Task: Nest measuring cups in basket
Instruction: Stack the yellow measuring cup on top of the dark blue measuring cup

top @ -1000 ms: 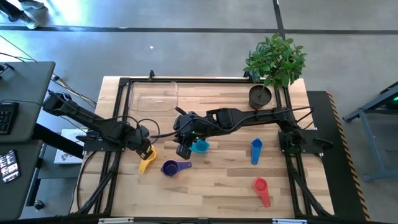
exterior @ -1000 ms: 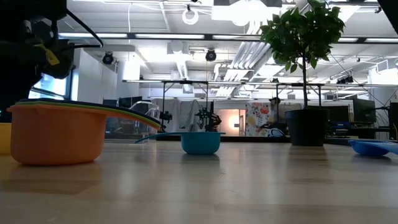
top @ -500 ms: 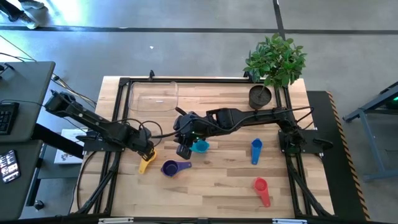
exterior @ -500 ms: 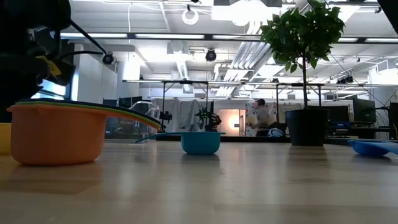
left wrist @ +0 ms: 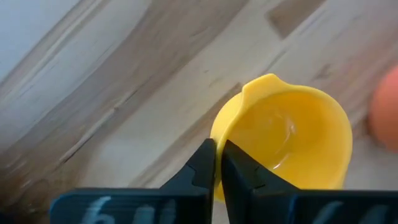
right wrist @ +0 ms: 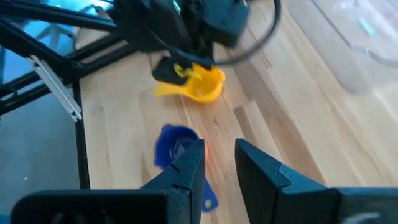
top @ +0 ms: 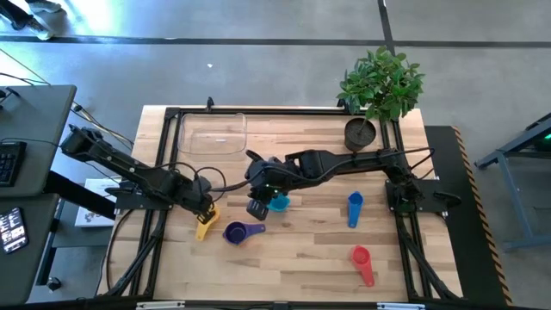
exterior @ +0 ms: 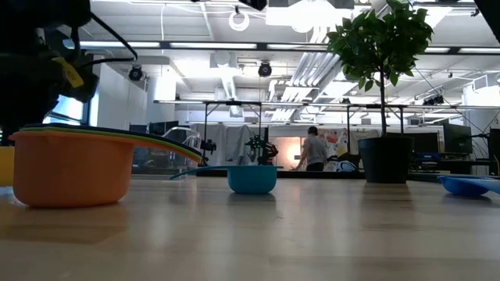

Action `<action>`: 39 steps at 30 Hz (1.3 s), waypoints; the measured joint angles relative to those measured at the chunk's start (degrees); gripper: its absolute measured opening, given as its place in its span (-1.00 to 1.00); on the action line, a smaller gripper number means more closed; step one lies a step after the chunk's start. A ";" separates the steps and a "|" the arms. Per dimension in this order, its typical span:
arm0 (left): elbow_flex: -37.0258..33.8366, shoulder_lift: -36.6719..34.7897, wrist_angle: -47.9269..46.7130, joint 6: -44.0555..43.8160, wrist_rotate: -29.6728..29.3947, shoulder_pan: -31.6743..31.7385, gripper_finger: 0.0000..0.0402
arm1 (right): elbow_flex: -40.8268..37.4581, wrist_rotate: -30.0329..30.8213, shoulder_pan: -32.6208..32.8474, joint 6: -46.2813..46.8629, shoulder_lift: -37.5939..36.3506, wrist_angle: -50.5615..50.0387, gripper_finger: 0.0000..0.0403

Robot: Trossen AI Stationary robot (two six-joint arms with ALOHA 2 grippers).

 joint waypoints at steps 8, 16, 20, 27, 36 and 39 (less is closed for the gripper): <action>2.04 -4.30 0.47 1.00 -0.09 0.00 -0.98 | -0.04 0.40 1.15 4.59 0.00 -6.12 -0.60; 5.09 -10.13 0.39 1.61 -0.13 0.00 -0.99 | -0.13 0.53 1.81 9.00 0.88 -7.57 -0.60; 7.51 -12.68 0.40 2.35 -0.15 0.00 -0.99 | -0.15 0.05 1.81 8.73 2.68 -7.80 -0.60; 12.29 -15.95 0.36 6.09 -0.13 0.00 -0.99 | -0.20 -0.10 1.79 8.62 5.42 -7.13 -0.60; 18.67 -18.83 0.09 10.73 -1.11 0.00 -0.99 | -0.17 -0.30 1.43 7.02 8.55 -5.51 -0.60; 20.76 -19.37 0.28 12.70 -1.09 0.00 -0.98 | -0.19 -0.40 1.18 6.04 9.98 -5.49 -0.60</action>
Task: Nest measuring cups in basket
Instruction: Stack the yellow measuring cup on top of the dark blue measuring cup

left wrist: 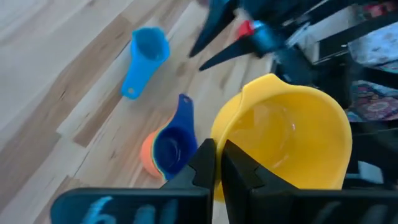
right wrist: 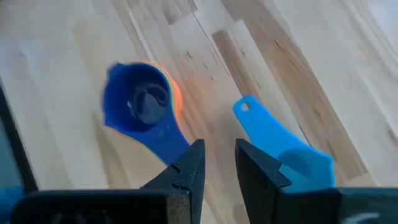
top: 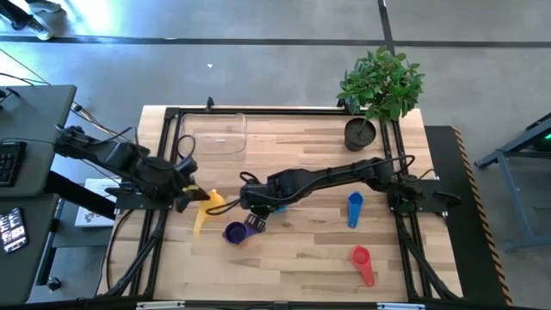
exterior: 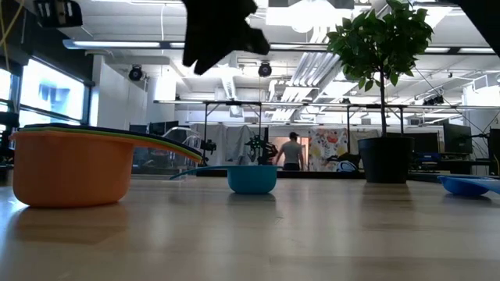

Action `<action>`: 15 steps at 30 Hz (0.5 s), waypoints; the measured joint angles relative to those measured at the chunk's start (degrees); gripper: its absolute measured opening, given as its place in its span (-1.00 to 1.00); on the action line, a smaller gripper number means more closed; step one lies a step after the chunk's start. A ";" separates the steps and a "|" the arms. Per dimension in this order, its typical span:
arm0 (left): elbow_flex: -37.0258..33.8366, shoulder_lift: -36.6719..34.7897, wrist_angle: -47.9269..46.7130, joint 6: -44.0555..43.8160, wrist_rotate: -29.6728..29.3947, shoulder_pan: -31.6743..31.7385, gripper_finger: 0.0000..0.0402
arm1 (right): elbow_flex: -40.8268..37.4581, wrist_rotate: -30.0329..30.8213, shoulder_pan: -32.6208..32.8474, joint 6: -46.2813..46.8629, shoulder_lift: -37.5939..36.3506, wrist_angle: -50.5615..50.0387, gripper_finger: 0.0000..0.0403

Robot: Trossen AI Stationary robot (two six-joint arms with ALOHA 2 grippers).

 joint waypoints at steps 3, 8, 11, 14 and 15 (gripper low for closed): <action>1.72 -0.50 -0.27 1.55 -0.15 0.00 -0.98 | 0.00 -0.09 -0.15 -0.48 1.27 0.41 -0.60; 3.95 -1.73 0.23 3.29 -0.24 0.00 -0.98 | -0.01 -0.75 -0.29 -1.11 3.19 0.72 -0.60; 4.54 -2.15 0.24 3.54 -0.46 -0.01 -0.98 | -0.01 -1.48 -0.33 -1.06 4.32 1.04 -0.60; 5.42 -2.87 0.27 4.32 -0.97 -0.02 -0.98 | -0.01 -2.62 -0.33 -1.04 5.84 1.25 -0.60; 5.67 -3.10 0.32 4.46 -1.16 -0.02 -0.98 | -0.01 -2.64 -0.33 -1.01 6.34 1.37 -0.60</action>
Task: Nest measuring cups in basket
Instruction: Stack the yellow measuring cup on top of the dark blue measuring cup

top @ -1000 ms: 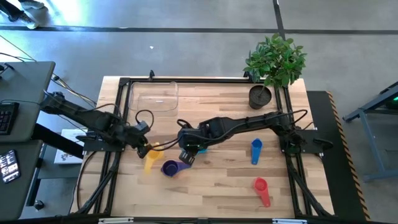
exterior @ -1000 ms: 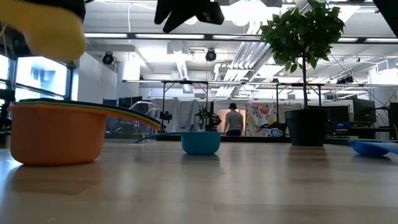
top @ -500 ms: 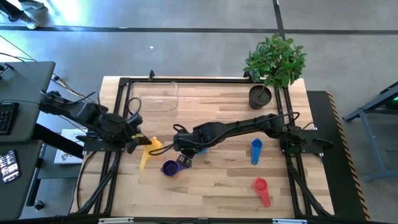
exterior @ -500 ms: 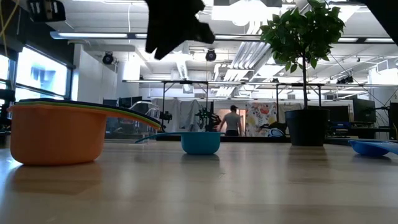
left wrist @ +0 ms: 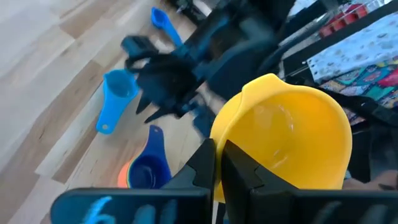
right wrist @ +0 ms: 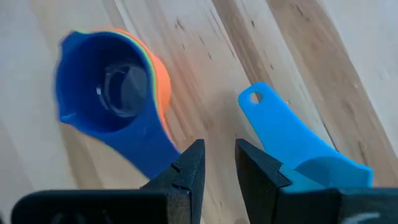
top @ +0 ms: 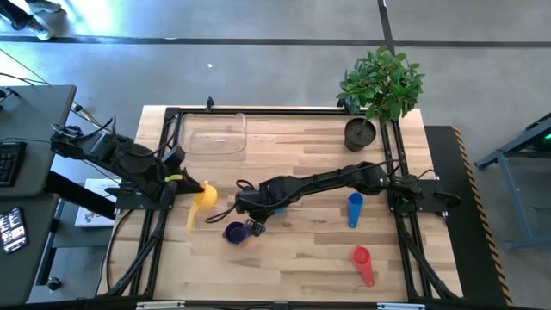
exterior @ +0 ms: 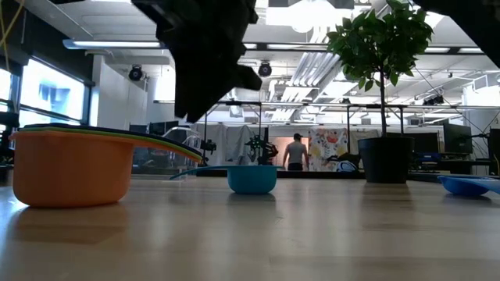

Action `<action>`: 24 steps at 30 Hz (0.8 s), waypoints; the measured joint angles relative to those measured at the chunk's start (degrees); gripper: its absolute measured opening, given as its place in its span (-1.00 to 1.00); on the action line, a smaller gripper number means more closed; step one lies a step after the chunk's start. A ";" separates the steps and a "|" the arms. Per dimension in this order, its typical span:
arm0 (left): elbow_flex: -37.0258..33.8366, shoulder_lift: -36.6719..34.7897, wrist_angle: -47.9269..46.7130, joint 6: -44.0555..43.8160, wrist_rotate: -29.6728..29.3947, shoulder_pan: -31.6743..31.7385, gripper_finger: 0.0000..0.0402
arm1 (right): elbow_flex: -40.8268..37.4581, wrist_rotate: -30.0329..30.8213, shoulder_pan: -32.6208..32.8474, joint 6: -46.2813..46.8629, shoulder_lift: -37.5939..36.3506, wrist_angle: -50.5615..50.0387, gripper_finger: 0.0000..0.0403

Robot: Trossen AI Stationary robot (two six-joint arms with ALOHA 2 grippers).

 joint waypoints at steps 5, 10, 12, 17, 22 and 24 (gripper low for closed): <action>1.09 -0.16 -0.22 1.36 -0.23 0.00 -0.98 | 0.00 -0.46 0.00 0.09 1.31 0.53 -0.60; 1.47 -0.27 -0.25 1.85 -0.28 0.00 -0.98 | 0.04 -0.69 0.00 -0.12 2.26 1.62 -0.60; 1.46 -0.21 -0.27 1.85 -0.28 0.00 -0.98 | 0.00 -2.15 -0.02 -0.73 2.66 0.91 -0.60; 1.46 -0.21 -0.25 2.33 -0.28 0.01 -0.98 | 0.01 -3.41 0.17 -1.60 3.54 1.91 -0.60; 1.46 -0.21 -0.25 2.37 -0.28 0.00 -0.98 | 0.00 -4.42 0.31 -1.48 4.62 1.75 -0.60; 1.46 -0.23 -0.25 2.37 -0.28 0.00 -0.98 | 0.00 -5.62 0.33 -1.44 4.66 1.25 -0.60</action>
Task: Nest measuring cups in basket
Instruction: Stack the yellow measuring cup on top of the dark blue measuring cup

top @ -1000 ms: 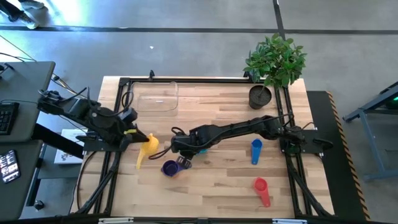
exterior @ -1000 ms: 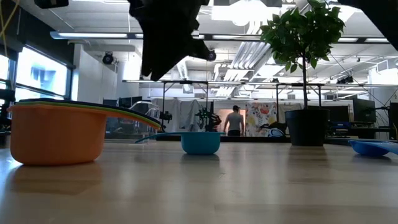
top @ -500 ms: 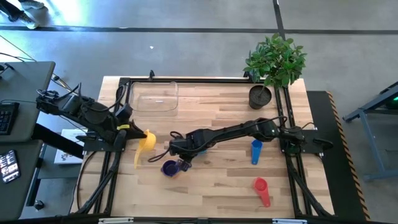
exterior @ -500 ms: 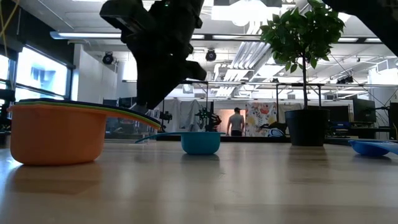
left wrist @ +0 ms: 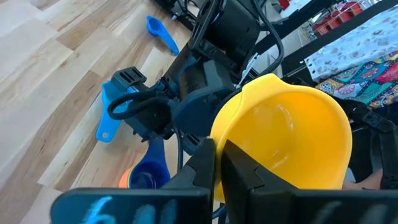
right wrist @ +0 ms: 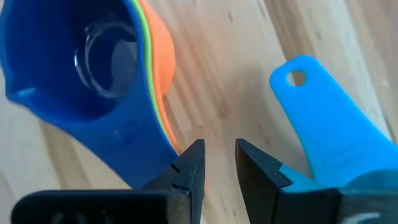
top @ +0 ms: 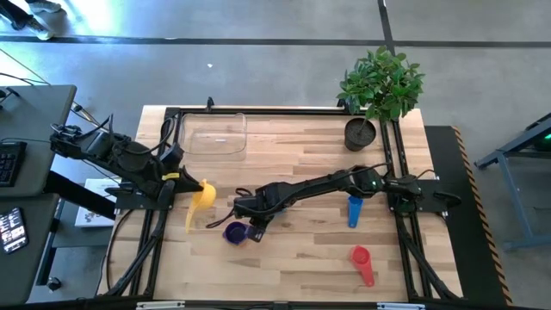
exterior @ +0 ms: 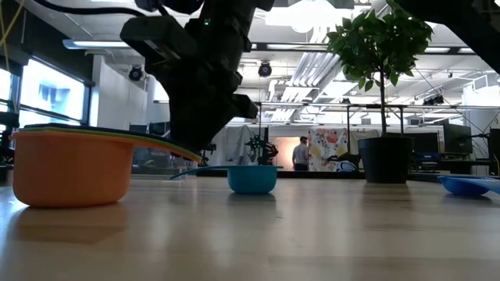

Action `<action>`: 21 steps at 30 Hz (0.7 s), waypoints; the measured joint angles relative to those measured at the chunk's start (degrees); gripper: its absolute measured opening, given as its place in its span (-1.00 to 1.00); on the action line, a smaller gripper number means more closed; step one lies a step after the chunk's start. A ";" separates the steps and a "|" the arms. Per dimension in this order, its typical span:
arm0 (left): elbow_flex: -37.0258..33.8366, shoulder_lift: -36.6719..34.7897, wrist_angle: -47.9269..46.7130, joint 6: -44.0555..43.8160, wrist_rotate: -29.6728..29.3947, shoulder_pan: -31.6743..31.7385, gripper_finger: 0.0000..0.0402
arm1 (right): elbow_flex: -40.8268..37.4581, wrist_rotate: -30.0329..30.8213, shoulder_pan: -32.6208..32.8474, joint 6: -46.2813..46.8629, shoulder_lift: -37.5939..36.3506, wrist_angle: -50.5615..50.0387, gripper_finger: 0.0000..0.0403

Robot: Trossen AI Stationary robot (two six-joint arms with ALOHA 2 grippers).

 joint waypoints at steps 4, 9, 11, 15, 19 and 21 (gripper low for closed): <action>0.00 0.00 0.00 0.04 0.02 0.00 -0.98 | 0.00 -1.81 0.57 1.47 0.47 -0.10 -0.60; 0.00 0.01 0.00 0.14 0.02 0.00 -0.98 | 0.01 -2.25 1.98 2.62 0.46 0.05 -0.60; 0.00 0.00 0.00 0.13 0.02 0.00 -0.98 | 0.00 -2.26 2.54 4.01 0.46 0.25 -0.60; 0.00 0.00 0.00 0.13 0.02 0.00 -0.97 | 0.00 -2.36 3.65 6.19 0.46 1.30 -0.60; 0.00 0.00 0.00 0.05 0.04 0.00 -0.97 | 0.00 -1.87 4.53 8.85 0.46 3.43 -0.60; 0.00 0.00 0.00 0.04 0.04 0.00 -0.97 | 0.00 -1.70 4.86 10.07 0.46 5.19 -0.60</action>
